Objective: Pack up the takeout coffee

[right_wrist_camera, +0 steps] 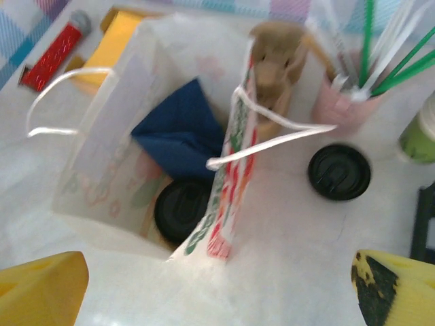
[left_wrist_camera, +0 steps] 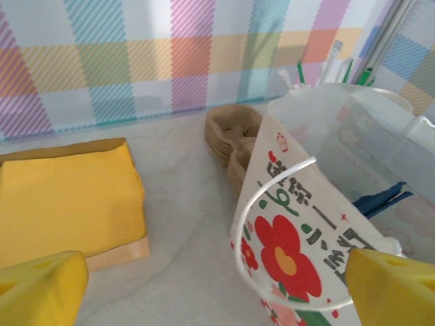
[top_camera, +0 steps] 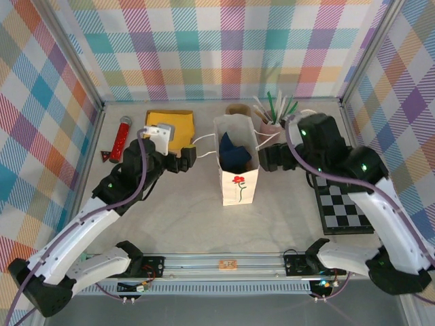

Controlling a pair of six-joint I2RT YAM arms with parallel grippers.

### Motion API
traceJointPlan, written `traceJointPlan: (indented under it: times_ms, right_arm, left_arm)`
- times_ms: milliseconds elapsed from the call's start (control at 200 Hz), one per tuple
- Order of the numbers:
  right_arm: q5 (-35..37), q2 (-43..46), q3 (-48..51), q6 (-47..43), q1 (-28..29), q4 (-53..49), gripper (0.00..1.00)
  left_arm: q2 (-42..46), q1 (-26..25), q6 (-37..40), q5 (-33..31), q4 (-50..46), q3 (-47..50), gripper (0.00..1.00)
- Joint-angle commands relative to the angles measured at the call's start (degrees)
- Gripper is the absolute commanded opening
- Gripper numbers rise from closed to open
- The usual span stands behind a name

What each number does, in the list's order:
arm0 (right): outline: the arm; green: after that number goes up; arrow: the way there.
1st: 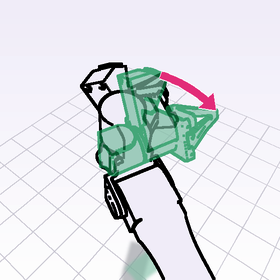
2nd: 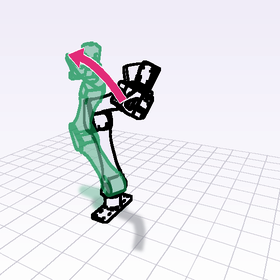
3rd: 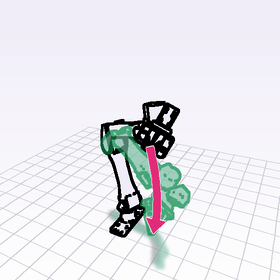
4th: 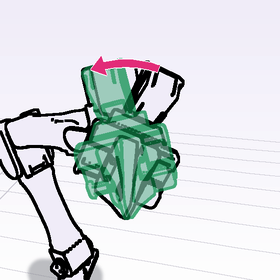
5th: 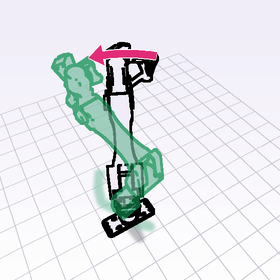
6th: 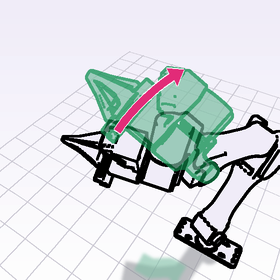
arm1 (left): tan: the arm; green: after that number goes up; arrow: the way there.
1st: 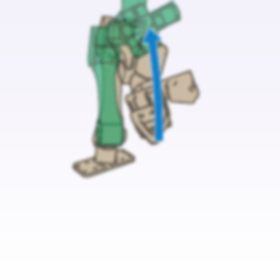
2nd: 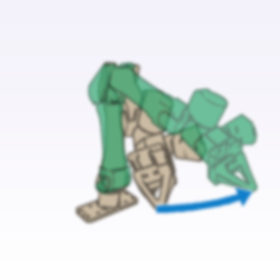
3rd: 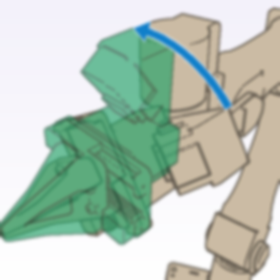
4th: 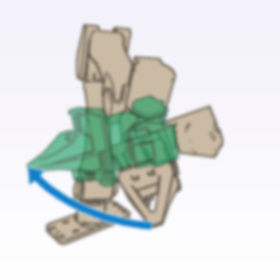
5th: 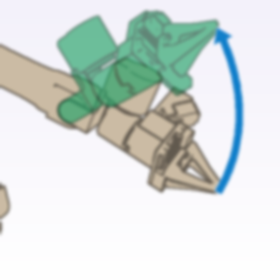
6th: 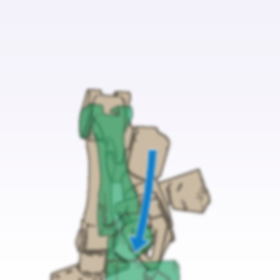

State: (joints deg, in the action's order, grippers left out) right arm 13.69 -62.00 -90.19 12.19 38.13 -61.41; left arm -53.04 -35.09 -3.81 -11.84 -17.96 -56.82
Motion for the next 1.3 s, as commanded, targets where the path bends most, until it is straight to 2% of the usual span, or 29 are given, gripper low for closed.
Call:
traceJointPlan:
  times_ms: [0,155,445,535,695,825,965,1160,1295]
  right_arm:
    - [8.3,5.4,9.0,-4.5,-1.1,14.8,0.99]
    - [15.3,12.6,20.2,-6.6,-1.9,23.2,0.99]
    - [18.0,20.9,34.0,-9.4,-3.2,32.6,0.99]
    - [19.5,22.3,38.2,-10.2,-3.5,35.1,0.99]
    - [19.9,24.8,46.0,-11.4,-4.1,40.7,0.99]
    - [20.1,26.4,52.0,-12.7,-5.4,46.2,0.99]
    - [20.2,26.5,56.6,-12.4,-7.4,49.6,0.99]
    - [19.3,28.3,62.7,-11.8,-8.7,53.6,0.99]
    - [20.0,28.9,66.0,-11.7,-9.5,54.4,0.99]
  left_arm:
    - [3.8,0.3,-1.4,-5.6,0.8,2.9,0.96]
    - [7.9,0.3,-2.2,-12.1,0.7,6.9,0.98]
    - [8.6,0.1,-4.1,-21.1,1.5,11.7,1.0]
    - [8.3,-0.1,-3.1,-23.3,5.4,13.7,1.0]
    - [7.8,-0.3,-1.1,-30.8,9.1,17.2,1.0]
    - [7.9,-0.6,3.6,-36.0,16.7,22.4,1.0]
    - [7.0,-0.6,4.3,-41.3,19.3,25.9,1.0]
    - [6.3,-0.5,3.0,-41.9,24.5,32.1,1.0]
    - [5.6,-0.6,2.7,-44.6,26.5,34.9,1.0]
